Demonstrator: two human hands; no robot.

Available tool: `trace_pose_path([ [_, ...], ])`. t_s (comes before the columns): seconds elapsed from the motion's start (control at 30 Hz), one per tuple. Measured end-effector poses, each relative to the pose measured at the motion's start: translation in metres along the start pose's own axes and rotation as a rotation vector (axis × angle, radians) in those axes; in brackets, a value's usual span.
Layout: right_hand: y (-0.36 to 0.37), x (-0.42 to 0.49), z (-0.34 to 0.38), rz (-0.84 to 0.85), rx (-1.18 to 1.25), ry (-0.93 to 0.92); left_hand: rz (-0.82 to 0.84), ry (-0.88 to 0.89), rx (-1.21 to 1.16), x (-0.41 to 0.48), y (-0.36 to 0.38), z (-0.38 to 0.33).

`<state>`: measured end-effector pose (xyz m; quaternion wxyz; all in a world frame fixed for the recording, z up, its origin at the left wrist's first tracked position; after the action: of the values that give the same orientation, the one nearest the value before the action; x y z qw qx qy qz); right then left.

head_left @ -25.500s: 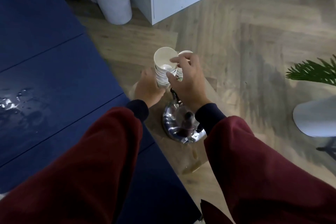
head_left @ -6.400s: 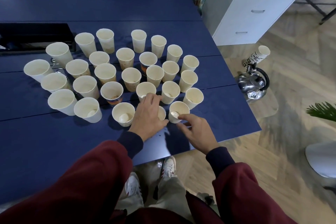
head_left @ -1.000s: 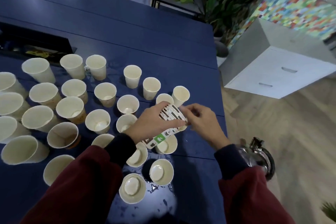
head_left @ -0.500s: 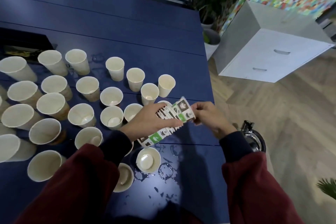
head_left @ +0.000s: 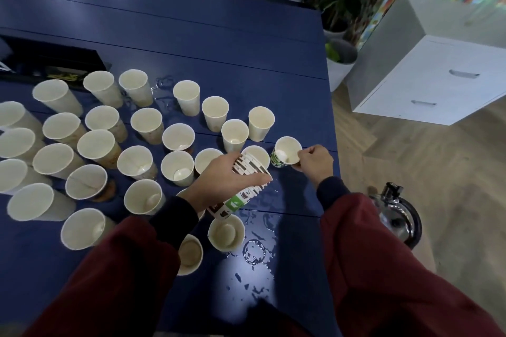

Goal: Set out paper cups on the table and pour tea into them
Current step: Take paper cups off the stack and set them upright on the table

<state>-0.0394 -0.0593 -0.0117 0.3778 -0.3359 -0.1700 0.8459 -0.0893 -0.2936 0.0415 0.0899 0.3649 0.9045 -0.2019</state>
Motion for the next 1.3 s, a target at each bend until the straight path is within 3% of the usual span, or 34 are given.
trace_pose_path([
  [0.27, -0.005, -0.012, -0.022, -0.030, 0.098, 0.018, 0.040, -0.019, 0.067, 0.003, 0.016, 0.004],
  [0.43, -0.005, -0.079, -0.023, 0.474, 0.052, -0.041, 0.106, 0.028, 0.153, 0.007, 0.035, -0.003],
  [0.47, -0.006, -0.085, -0.026, 0.509, 0.034, -0.074, 0.121, 0.038, 0.161, 0.007, 0.039, -0.005],
  [0.6, -0.016, -0.084, -0.039, 0.398, 0.002, -0.145, 0.161, 0.046, 0.166, 0.008, 0.056, -0.012],
  [0.77, -0.026, -0.075, -0.044, 0.405, -0.104, -0.186, 0.164, 0.011, 0.138, 0.006, 0.070, -0.008],
  [1.0, -0.053, -0.037, -0.055, 0.184, 0.119, -0.094, 0.058, -0.078, 0.080, 0.003, 0.065, 0.003],
  [1.1, -0.050, -0.029, -0.062, 0.087, 0.061, -0.116, 0.016, -0.100, 0.036, -0.001, 0.064, 0.008],
  [1.3, -0.019, -0.033, -0.066, 0.103, -0.062, -0.174, -0.026, -0.093, 0.032, -0.005, 0.066, 0.008],
])
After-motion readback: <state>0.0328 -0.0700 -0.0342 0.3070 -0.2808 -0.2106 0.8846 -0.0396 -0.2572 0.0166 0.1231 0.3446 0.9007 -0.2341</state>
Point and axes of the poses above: each hand's wrist, its own x-axis towards the middle knuckle, its own y-axis out of the palm, z = x × y, the point moved 4 cm from there along x, towards the middle knuckle, and after that the axes turned 5 degrees about y, right-handed, at the moved point
